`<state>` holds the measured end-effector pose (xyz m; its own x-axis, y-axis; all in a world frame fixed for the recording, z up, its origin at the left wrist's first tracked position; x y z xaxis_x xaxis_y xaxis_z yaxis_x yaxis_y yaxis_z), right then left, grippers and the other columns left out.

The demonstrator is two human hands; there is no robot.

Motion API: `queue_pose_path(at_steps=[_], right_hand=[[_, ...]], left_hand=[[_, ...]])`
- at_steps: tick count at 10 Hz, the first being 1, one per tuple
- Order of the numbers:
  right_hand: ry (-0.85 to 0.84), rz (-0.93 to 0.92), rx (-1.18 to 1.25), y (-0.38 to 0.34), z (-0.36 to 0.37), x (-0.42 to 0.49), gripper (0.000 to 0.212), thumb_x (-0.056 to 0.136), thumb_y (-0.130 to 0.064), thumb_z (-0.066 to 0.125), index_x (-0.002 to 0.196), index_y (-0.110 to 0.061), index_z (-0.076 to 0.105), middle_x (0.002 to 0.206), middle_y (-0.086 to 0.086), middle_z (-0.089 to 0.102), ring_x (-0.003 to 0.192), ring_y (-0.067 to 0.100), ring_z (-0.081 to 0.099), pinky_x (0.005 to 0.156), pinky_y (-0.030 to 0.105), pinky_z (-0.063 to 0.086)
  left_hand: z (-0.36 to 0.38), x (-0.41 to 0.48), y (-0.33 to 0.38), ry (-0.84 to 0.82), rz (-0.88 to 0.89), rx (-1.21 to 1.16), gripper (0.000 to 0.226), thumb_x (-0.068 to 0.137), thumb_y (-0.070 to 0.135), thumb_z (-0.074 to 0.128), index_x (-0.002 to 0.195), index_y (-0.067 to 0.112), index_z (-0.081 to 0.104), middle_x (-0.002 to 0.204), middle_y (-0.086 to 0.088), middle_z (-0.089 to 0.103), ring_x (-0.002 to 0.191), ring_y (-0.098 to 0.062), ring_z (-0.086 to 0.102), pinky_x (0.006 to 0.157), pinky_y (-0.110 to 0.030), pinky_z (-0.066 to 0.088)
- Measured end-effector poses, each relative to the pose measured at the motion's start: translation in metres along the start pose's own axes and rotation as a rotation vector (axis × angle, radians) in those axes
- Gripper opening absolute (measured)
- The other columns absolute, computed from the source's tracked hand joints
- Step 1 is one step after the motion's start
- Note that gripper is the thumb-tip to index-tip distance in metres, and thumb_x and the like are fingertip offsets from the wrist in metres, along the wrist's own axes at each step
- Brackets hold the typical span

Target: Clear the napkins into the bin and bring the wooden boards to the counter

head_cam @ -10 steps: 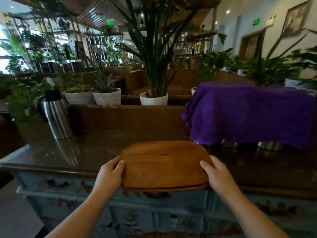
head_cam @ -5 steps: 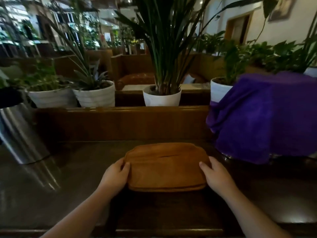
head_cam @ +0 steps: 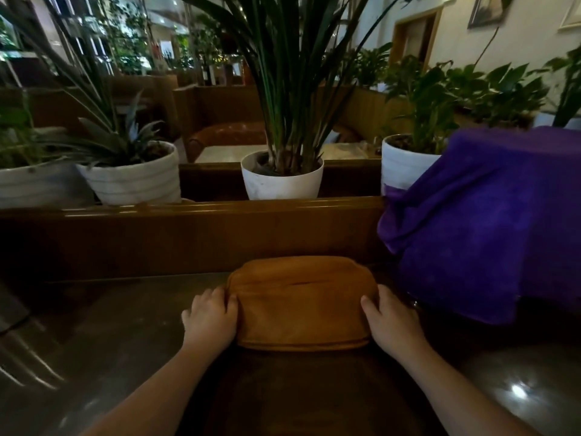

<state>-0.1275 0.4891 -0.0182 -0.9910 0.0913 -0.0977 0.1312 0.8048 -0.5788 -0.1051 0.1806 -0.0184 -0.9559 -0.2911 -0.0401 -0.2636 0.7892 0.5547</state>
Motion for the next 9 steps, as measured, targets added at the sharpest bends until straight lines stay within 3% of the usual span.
queue_pose_path(at_steps=[2, 4, 6, 7, 8, 9], right_hand=[[0.038, 0.013, 0.034, 0.001, 0.0, -0.004, 0.049, 0.098, -0.047, 0.036, 0.14, -0.022, 0.04, 0.139, 0.001, 0.052, 0.129, 0.023, 0.047, 0.113, 0.045, 0.029], [0.056, 0.041, -0.095, 0.001, 0.001, -0.001, 0.048, 0.097, -0.049, 0.037, 0.135, -0.021, 0.047, 0.138, 0.005, 0.044, 0.126, 0.027, 0.045, 0.11, 0.045, 0.028], [0.033, 0.035, -0.092, -0.002, 0.0, -0.004, 0.058, 0.096, -0.054, 0.036, 0.144, -0.021, 0.037, 0.14, 0.006, 0.038, 0.127, 0.029, 0.043, 0.108, 0.045, 0.031], [-0.001, 0.018, -0.072, -0.006, -0.007, -0.012, 0.074, 0.092, -0.059, 0.041, 0.151, -0.021, 0.019, 0.148, 0.006, 0.027, 0.132, 0.029, 0.038, 0.109, 0.046, 0.036], [0.031, -0.113, -0.152, -0.017, -0.016, -0.02, 0.082, 0.086, -0.067, 0.042, 0.152, -0.029, 0.01, 0.155, 0.002, 0.02, 0.138, 0.027, 0.032, 0.11, 0.05, 0.034], [0.039, -0.286, -0.317, -0.037, -0.022, -0.032, 0.082, 0.086, -0.069, 0.04, 0.151, -0.034, 0.006, 0.16, -0.002, 0.013, 0.144, 0.025, 0.021, 0.114, 0.048, 0.028]], left_hand=[[0.004, 0.004, -0.006, 0.041, 0.011, 0.007, 0.038, 0.094, 0.041, 0.038, 0.124, 0.02, 0.049, 0.12, -0.002, 0.05, 0.115, -0.02, 0.045, 0.102, -0.047, 0.033], [0.002, 0.002, -0.007, 0.059, 0.024, 0.003, 0.035, 0.092, 0.042, 0.044, 0.115, 0.018, 0.056, 0.115, -0.001, 0.053, 0.11, -0.018, 0.048, 0.102, -0.046, 0.035], [0.002, 0.0, -0.006, 0.04, 0.025, 0.016, 0.04, 0.091, 0.044, 0.044, 0.119, 0.018, 0.055, 0.121, -0.003, 0.053, 0.115, -0.02, 0.047, 0.105, -0.047, 0.035], [0.0, -0.004, -0.006, 0.003, 0.033, 0.066, 0.052, 0.091, 0.05, 0.039, 0.133, 0.019, 0.043, 0.134, -0.009, 0.047, 0.124, -0.024, 0.042, 0.106, -0.049, 0.034], [-0.014, -0.012, 0.003, -0.005, 0.083, 0.139, 0.066, 0.09, 0.057, 0.034, 0.145, 0.022, 0.023, 0.146, -0.01, 0.036, 0.133, -0.026, 0.033, 0.109, -0.049, 0.031], [-0.028, -0.025, 0.024, 0.029, 0.265, 0.268, 0.068, 0.09, 0.059, 0.032, 0.147, 0.027, 0.012, 0.154, -0.003, 0.024, 0.141, -0.023, 0.021, 0.115, -0.049, 0.019]])
Point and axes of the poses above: each hand's wrist, its own x-axis towards the middle knuckle, its own z-axis out of the palm, y = z × x, the point moved 4 cm from there along x, towards the middle knuckle
